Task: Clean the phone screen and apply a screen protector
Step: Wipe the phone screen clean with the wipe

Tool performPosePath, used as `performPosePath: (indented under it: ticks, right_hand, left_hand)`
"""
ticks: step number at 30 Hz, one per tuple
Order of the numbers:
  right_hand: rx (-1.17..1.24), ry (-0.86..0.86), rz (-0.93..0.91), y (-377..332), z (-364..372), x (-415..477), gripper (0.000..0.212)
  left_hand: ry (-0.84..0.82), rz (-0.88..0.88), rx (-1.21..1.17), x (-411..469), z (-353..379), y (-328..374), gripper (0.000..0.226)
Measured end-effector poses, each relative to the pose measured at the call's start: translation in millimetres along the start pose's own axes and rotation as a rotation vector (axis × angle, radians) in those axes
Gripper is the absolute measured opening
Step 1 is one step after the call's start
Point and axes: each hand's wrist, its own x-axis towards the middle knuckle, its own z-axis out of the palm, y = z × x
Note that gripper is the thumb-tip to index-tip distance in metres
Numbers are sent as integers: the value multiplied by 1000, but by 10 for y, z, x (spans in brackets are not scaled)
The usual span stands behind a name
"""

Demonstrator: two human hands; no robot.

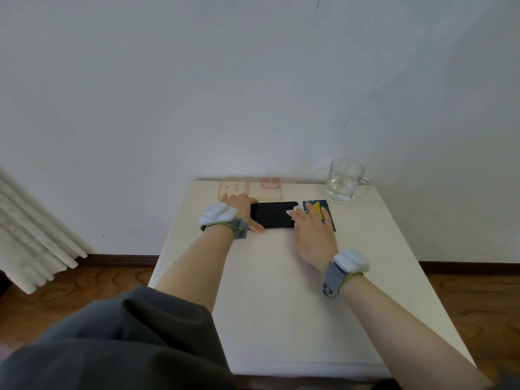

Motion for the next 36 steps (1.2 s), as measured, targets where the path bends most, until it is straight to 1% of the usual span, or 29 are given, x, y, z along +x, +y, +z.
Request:
performPosePath:
  ticks: [4, 6, 11, 16, 19, 23, 27, 30, 33, 35, 36]
  right_hand:
    - [2, -34, -13, -12, -24, 279, 46]
    - [6, -24, -15, -29, -13, 304, 46]
    - [56, 28, -72, -138, 68, 9, 48]
    - [28, 54, -120, -123, 47, -226, 47]
    - [-2, 32, -106, -35, 11, -173, 48]
    - [-30, 8, -46, 69, -47, 156, 45]
    - [-30, -19, -14, 12, -41, 360, 44]
    - [16, 18, -96, -210, 9, 303, 45]
    - [81, -3, -212, -383, 63, 179, 46]
    - [37, 16, -210, -287, 56, 192, 46]
    - [8, 28, -172, -199, 45, 227, 46]
  left_hand:
    - [-1, 5, 7, 12, 4, 9, 85]
    - [6, 4, 10, 15, -6, 3, 86]
    - [3, 1, 22, 13, -3, -17, 85]
    - [7, 6, 4, -4, 21, -14, 85]
    - [16, 12, -1, -4, 22, 2, 84]
    - [14, 14, -14, -12, 12, 0, 84]
    - [21, 21, -22, -8, 11, -31, 84]
    - [39, 15, -33, -6, 25, -49, 83]
    - [74, 19, -41, 1, 57, -43, 79]
    - [65, 22, -30, 2, 62, -38, 81]
    - [57, 21, -26, 2, 59, -38, 83]
